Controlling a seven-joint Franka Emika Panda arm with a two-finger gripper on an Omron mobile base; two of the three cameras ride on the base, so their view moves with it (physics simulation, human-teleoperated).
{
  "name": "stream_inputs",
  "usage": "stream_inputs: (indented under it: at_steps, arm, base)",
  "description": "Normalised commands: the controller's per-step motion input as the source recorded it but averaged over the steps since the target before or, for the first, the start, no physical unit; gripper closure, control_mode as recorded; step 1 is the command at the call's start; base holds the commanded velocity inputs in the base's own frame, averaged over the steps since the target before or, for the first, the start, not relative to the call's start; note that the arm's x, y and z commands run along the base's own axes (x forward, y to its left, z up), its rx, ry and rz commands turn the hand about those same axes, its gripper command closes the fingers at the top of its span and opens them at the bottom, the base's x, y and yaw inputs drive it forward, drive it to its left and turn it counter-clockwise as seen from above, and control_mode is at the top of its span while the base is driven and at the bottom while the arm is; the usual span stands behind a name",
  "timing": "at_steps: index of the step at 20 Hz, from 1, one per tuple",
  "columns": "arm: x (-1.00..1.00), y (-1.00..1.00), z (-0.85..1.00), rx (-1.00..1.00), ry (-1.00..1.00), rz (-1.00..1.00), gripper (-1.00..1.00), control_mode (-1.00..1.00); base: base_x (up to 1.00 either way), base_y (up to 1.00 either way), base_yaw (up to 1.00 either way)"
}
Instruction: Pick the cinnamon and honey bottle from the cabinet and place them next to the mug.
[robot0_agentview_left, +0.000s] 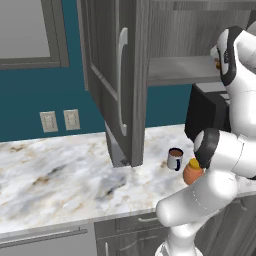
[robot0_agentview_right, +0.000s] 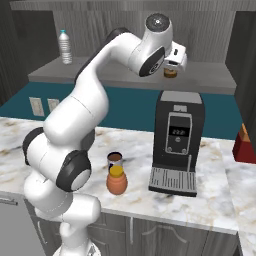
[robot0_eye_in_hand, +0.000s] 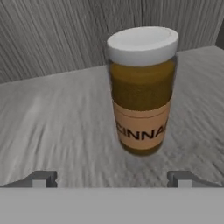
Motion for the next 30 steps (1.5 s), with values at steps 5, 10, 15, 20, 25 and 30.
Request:
stream_inputs:
  at_steps: [5,10,15,20,25,30]
  arm:
    - [0.14,-0.2,-0.01,0.0,0.0,-0.03,-1.0,-1.0]
    - [0.18,-0.18,-0.04,0.0,0.0,0.0,-1.0,-1.0]
    - [0.28,-0.22,-0.07,0.0,0.0,0.0,-1.0,-1.0]
    - [0.24,-0.1,-0.04,0.0,0.0,0.0,-1.0,-1.0]
    - [0.15,-0.01,0.0,0.0,0.0,0.0,-1.0,-1.0]
    - [0.04,0.0,0.0,0.0,0.0,0.0,-1.0,-1.0]
  base:
    - [0.0,0.0,0.0]
    - [0.0,0.0,0.0]
    - [0.0,0.0,0.0]
    - [0.0,0.0,0.0]
    - [0.0,0.0,0.0]
    - [0.0,0.0,0.0]
